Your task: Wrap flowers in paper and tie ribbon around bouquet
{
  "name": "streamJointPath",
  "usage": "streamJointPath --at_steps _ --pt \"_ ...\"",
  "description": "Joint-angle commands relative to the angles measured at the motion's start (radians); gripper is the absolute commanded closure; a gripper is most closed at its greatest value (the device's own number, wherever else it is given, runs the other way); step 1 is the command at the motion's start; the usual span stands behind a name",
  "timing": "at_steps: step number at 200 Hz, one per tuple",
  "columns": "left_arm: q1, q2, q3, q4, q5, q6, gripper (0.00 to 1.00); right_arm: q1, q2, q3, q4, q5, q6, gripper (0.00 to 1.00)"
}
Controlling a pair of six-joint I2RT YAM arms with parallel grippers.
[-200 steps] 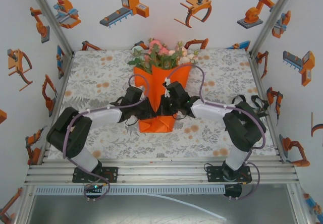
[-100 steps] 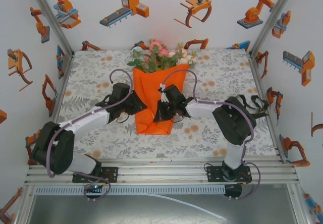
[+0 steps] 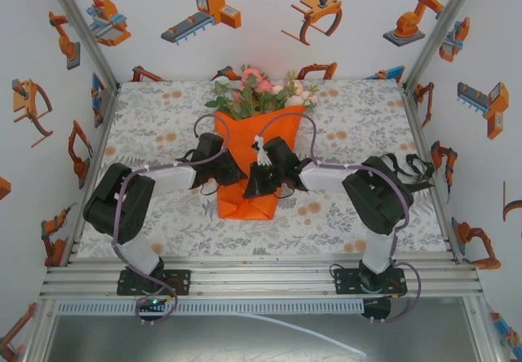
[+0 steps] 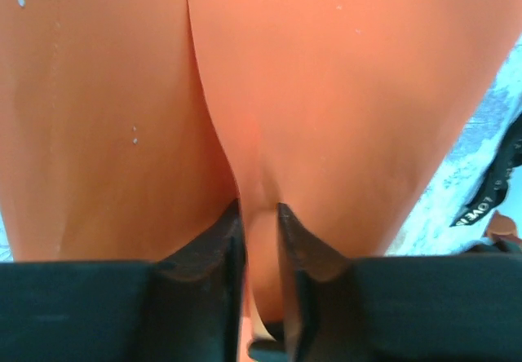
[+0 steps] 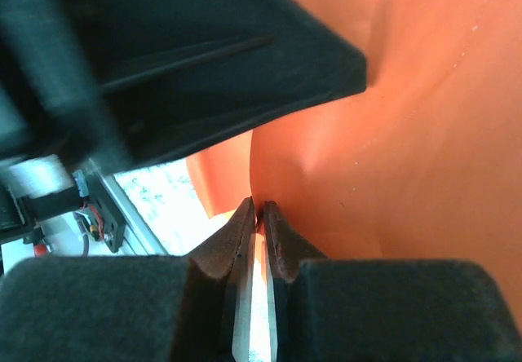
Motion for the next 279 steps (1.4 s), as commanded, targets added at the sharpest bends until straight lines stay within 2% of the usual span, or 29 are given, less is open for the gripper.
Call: streamJointPath --at_steps 1,12,24,44,74,98,118,161,209,227,248,266,279 --pt "0.003 0.03 -0.004 -0.031 0.006 -0.015 0.89 0.004 -0.067 -0.023 0.058 -0.018 -0.008 0.86" --pt "0.004 0.029 -0.013 -0.009 0.013 -0.026 1.0 0.002 -0.076 -0.029 0.061 -0.024 -0.006 0.81" --pt "0.004 0.023 -0.01 -0.019 0.007 -0.028 1.0 -0.004 -0.092 -0.043 0.068 -0.025 -0.007 0.74" --pt "0.012 0.008 -0.012 -0.028 -0.001 -0.033 1.0 -0.04 -0.131 -0.095 0.12 -0.004 0.012 0.7" --pt "0.046 0.025 -0.057 0.106 0.088 -0.129 1.0 -0.117 -0.158 -0.152 0.172 0.046 0.061 0.69" --pt "0.069 0.045 -0.092 0.217 0.137 -0.196 1.0 -0.125 -0.143 -0.151 0.146 0.074 0.03 0.72" --pt "0.091 0.048 -0.114 0.26 0.151 -0.214 1.0 -0.125 -0.128 -0.162 0.162 0.038 0.038 0.75" --pt "0.104 0.017 -0.127 0.245 0.129 -0.211 1.0 -0.124 -0.159 -0.255 0.198 -0.066 0.064 0.76" --pt "0.098 -0.049 -0.144 0.204 0.052 -0.221 1.0 -0.113 -0.106 -0.312 0.214 -0.02 0.064 0.76" --pt "0.097 -0.129 -0.146 0.128 -0.003 -0.162 0.91 -0.113 -0.088 -0.312 0.238 -0.022 0.075 0.76" --pt "0.073 -0.227 -0.078 -0.037 -0.035 0.002 0.81 -0.113 -0.092 -0.304 0.239 -0.035 0.081 0.75" --pt "-0.004 -0.306 0.001 -0.194 -0.139 0.139 0.77 -0.113 -0.106 -0.301 0.223 -0.03 0.078 0.73" --pt "-0.071 -0.333 0.036 -0.23 -0.19 0.197 0.77 -0.112 -0.116 -0.301 0.224 -0.029 0.086 0.73"
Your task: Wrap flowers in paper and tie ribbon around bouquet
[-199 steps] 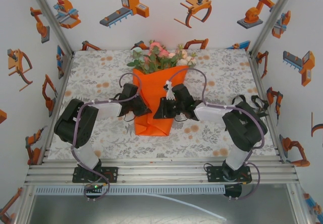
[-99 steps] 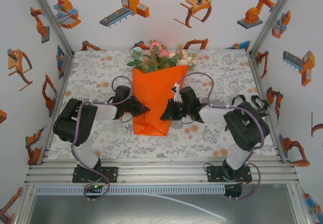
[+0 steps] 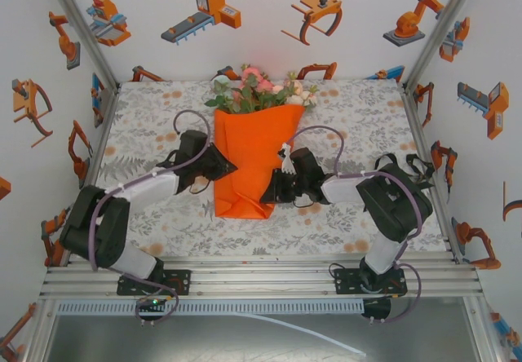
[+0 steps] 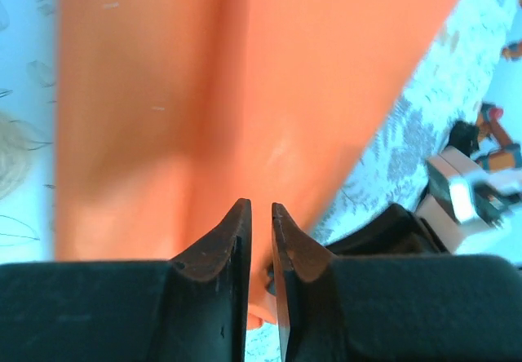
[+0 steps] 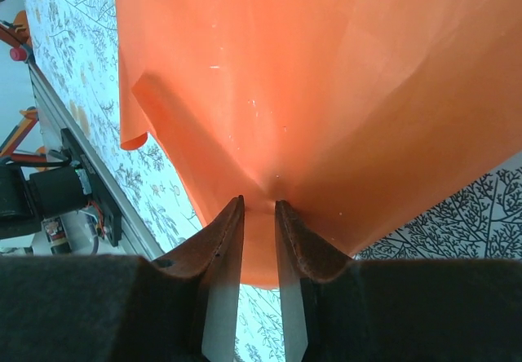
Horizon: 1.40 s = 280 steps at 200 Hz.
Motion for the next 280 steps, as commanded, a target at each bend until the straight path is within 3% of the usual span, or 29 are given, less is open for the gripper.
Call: streamJointPath --at_steps 1,42,87,135,237,280 --pt "-0.108 -0.079 0.091 -0.18 -0.13 0.211 0.77 0.008 -0.01 -0.003 -0.008 0.016 0.007 0.72" --pt "-0.148 0.082 0.098 -0.08 0.089 0.067 0.84 0.015 -0.034 0.003 0.0 0.015 0.023 0.71" --pt "-0.146 0.269 0.087 -0.025 0.324 0.043 0.9 0.003 -0.092 -0.006 0.008 0.015 0.04 0.71" --pt "-0.127 0.245 0.02 -0.048 0.29 0.053 0.9 -0.111 -0.018 0.017 0.036 0.074 0.037 0.7" --pt "-0.129 0.152 -0.064 -0.035 0.253 0.042 0.92 -0.354 0.25 0.297 0.022 0.123 -0.032 0.68" --pt "-0.129 0.07 -0.096 -0.046 0.231 0.065 0.91 -0.413 0.288 0.478 -0.135 0.149 -0.092 0.68"
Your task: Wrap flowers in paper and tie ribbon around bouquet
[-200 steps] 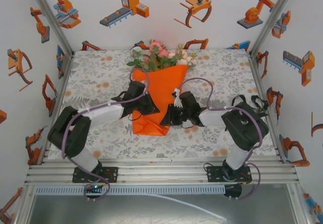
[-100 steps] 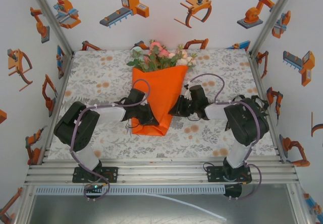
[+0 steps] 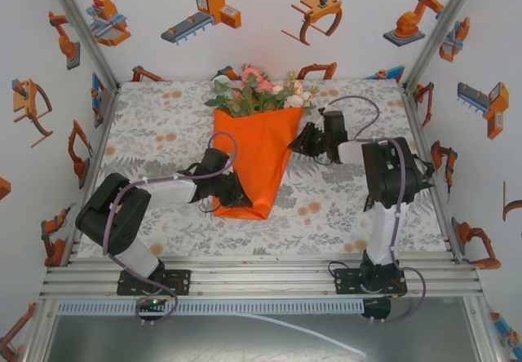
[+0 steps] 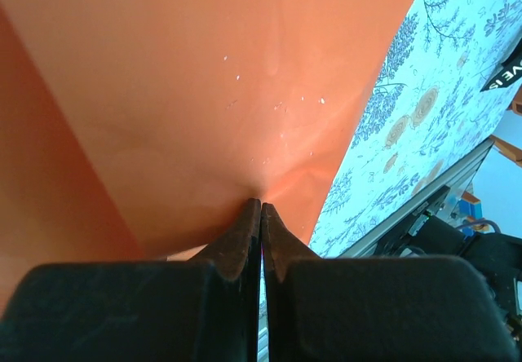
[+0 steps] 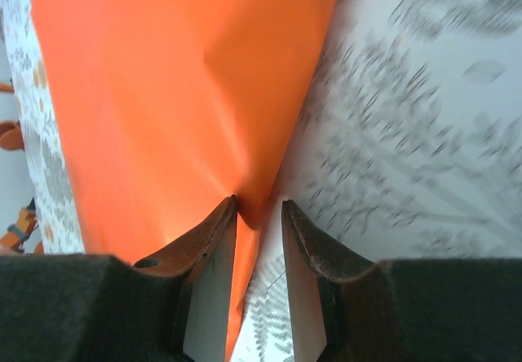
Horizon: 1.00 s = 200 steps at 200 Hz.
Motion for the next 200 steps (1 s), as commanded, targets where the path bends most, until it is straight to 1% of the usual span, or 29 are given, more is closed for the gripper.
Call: streamJointPath --at_steps 1,28,53,80,109,135,177,200 --pt "0.002 -0.07 -0.021 -0.022 -0.023 0.018 0.9 -0.023 -0.009 0.09 -0.129 0.056 -0.076 0.68" --pt "-0.002 -0.15 -0.005 -0.04 -0.054 0.062 0.85 -0.023 -0.148 0.069 -0.205 0.082 -0.125 0.66" --pt "-0.015 -0.204 0.048 -0.084 -0.079 0.119 0.82 -0.018 -0.299 -0.047 -0.186 0.082 -0.097 0.65" --pt "-0.043 -0.216 0.13 -0.152 -0.113 0.167 0.81 0.007 -0.432 -0.179 -0.159 0.09 -0.065 0.65" --pt "-0.067 -0.203 0.18 -0.159 -0.122 0.18 0.8 0.039 -0.526 -0.281 -0.163 0.105 -0.055 0.65" --pt "-0.073 -0.186 0.202 -0.147 -0.132 0.185 0.78 0.083 -0.558 -0.334 -0.167 0.112 -0.039 0.65" --pt "-0.081 -0.148 0.232 -0.146 -0.131 0.186 0.78 0.236 -0.522 -0.349 -0.162 0.106 -0.03 0.65" --pt "-0.085 -0.108 0.239 -0.155 -0.15 0.177 0.78 0.326 -0.479 -0.345 -0.111 0.096 0.01 0.66"
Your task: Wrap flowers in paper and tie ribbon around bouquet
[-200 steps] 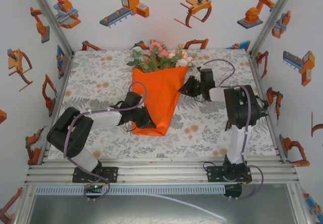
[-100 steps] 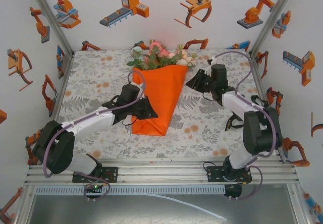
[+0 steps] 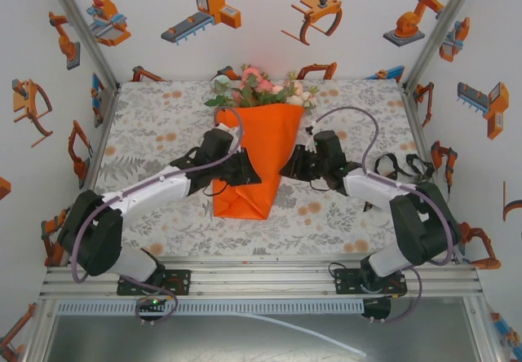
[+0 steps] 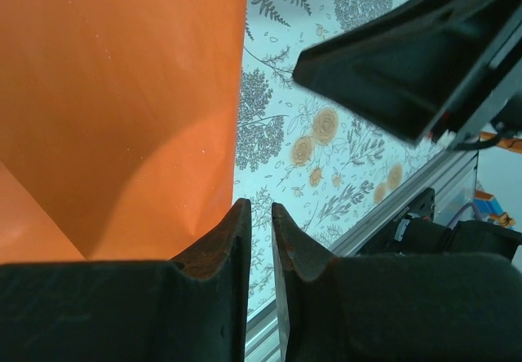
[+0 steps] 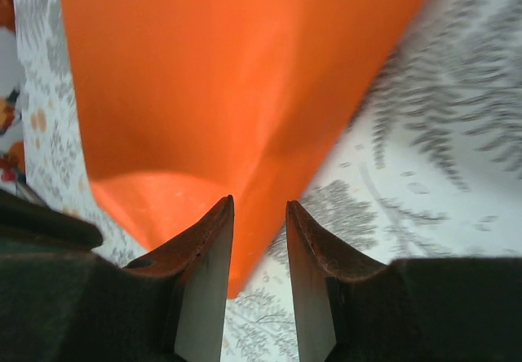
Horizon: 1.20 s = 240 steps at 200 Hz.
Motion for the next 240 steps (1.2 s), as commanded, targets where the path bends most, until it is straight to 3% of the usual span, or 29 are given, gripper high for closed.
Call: streamJointPath --at_steps 1,37,87,156,210,240 --pt "-0.01 0.039 0.033 -0.024 -0.022 0.02 0.78 0.079 0.043 0.0 0.058 -0.002 0.049 0.66" --pt "-0.007 0.093 -0.004 0.017 -0.041 -0.014 0.79 0.229 0.24 0.027 0.26 -0.062 0.162 0.71" --pt "-0.009 0.118 -0.146 0.123 0.061 -0.007 0.8 0.253 0.374 0.076 0.304 -0.069 0.214 0.75" --pt "0.011 0.209 -0.192 0.137 0.017 -0.034 0.82 0.198 0.26 0.093 0.197 -0.07 0.157 0.74" --pt "0.042 0.052 -0.251 0.203 -0.044 -0.041 0.82 0.174 0.168 0.089 0.153 -0.074 0.13 0.74" --pt "0.062 0.075 -0.236 0.204 -0.041 -0.032 0.82 0.152 0.123 0.098 0.116 -0.067 0.109 0.74"
